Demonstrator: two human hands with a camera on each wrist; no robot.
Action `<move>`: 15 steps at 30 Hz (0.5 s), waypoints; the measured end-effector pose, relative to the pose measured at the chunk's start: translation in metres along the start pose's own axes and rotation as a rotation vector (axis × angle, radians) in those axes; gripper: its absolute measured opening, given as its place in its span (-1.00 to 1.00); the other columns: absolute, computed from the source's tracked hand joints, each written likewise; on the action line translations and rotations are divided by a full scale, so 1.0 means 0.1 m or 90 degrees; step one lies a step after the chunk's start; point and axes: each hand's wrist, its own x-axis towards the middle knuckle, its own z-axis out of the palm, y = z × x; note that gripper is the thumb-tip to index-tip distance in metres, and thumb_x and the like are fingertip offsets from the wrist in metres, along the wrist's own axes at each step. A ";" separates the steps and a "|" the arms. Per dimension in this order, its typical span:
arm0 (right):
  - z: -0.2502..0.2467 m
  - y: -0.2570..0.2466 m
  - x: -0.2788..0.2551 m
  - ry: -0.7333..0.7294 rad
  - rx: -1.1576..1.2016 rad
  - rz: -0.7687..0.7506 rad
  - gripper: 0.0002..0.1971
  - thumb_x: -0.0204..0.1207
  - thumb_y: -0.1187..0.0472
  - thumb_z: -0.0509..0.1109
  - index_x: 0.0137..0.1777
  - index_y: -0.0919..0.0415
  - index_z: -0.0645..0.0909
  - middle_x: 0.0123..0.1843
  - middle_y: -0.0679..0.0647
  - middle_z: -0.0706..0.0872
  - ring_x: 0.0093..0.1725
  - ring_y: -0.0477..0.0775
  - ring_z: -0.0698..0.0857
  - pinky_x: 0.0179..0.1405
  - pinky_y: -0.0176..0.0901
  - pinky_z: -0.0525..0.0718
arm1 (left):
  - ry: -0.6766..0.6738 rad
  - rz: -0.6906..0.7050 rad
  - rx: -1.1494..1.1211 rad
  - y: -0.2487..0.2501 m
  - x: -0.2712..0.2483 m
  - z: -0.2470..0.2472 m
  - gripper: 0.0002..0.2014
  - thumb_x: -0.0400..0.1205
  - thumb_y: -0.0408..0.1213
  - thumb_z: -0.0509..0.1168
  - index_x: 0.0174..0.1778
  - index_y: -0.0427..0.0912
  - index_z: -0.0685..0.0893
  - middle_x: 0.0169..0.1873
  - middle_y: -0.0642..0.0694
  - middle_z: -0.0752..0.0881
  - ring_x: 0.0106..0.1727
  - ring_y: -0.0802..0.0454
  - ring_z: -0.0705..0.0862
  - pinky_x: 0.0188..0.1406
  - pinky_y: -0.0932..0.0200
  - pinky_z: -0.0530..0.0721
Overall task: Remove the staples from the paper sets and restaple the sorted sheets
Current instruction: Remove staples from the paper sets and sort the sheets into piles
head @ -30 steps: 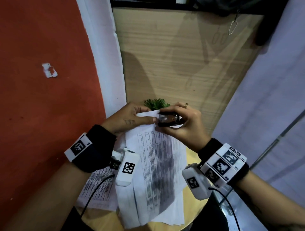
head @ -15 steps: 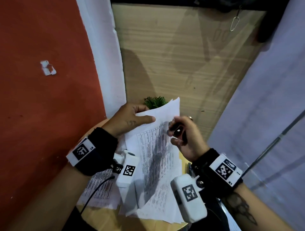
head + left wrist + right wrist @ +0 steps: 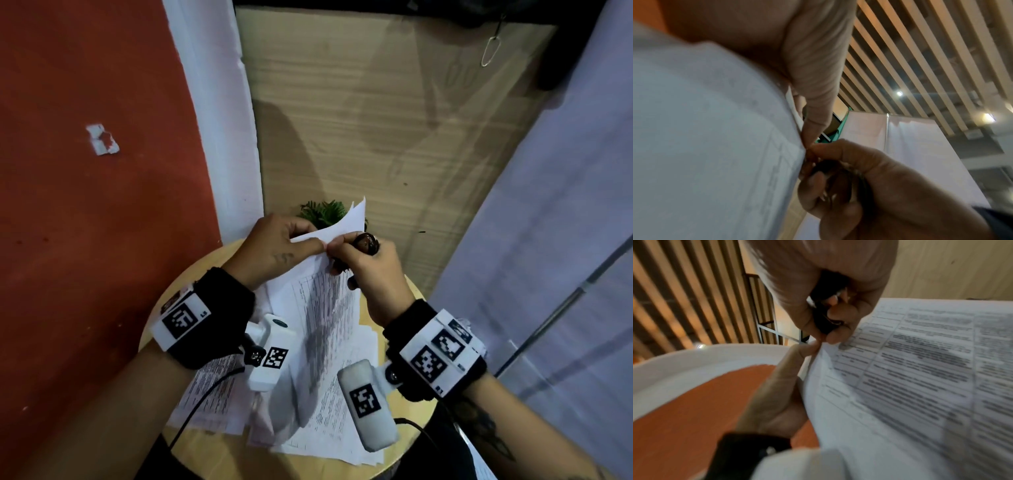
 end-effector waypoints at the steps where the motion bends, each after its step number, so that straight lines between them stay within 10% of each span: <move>1: 0.02 0.02 0.00 0.014 -0.014 -0.055 -0.78 0.46 0.41 0.39 -0.38 0.17 0.59 -0.50 0.08 0.60 -0.54 -0.10 0.57 -0.61 -0.37 0.42 | -0.001 -0.025 -0.025 0.00 0.02 0.00 -0.73 0.26 0.03 0.37 -0.42 -0.12 0.75 -0.46 -0.02 0.69 -0.33 0.21 0.57 -0.22 0.14 0.50; 4: 0.05 0.14 0.00 0.065 -0.198 -0.305 -0.89 0.38 0.18 0.37 -0.34 0.15 0.61 -0.34 0.09 0.67 -0.30 0.09 0.65 -0.29 -0.04 0.61 | 0.004 -0.077 -0.103 0.01 0.03 0.00 -0.74 0.22 -0.03 0.41 -0.43 -0.17 0.72 -0.46 -0.04 0.59 -0.32 0.14 0.53 -0.19 0.13 0.44; 9: 0.03 0.24 0.04 0.120 -0.502 -0.583 -0.82 0.41 0.22 0.31 -0.26 0.34 0.64 -0.24 0.16 0.69 -0.36 0.17 0.66 -0.52 -0.05 0.61 | -0.007 -0.125 -0.205 0.02 0.02 -0.01 -0.75 0.33 -0.22 0.47 -0.26 -0.37 0.75 -0.29 -0.23 0.68 -0.21 -0.06 0.60 -0.08 0.05 0.51; 15: 0.05 0.20 0.08 0.094 -0.333 -0.437 -0.77 0.40 0.10 0.29 -0.27 0.28 0.62 -0.28 0.12 0.66 -0.26 0.05 0.58 -0.26 0.01 0.54 | -0.019 -0.094 -0.225 0.03 0.00 -0.06 -0.93 0.52 -0.38 0.42 -0.19 -0.33 0.76 -0.30 -0.19 0.72 -0.25 0.02 0.64 -0.19 0.15 0.56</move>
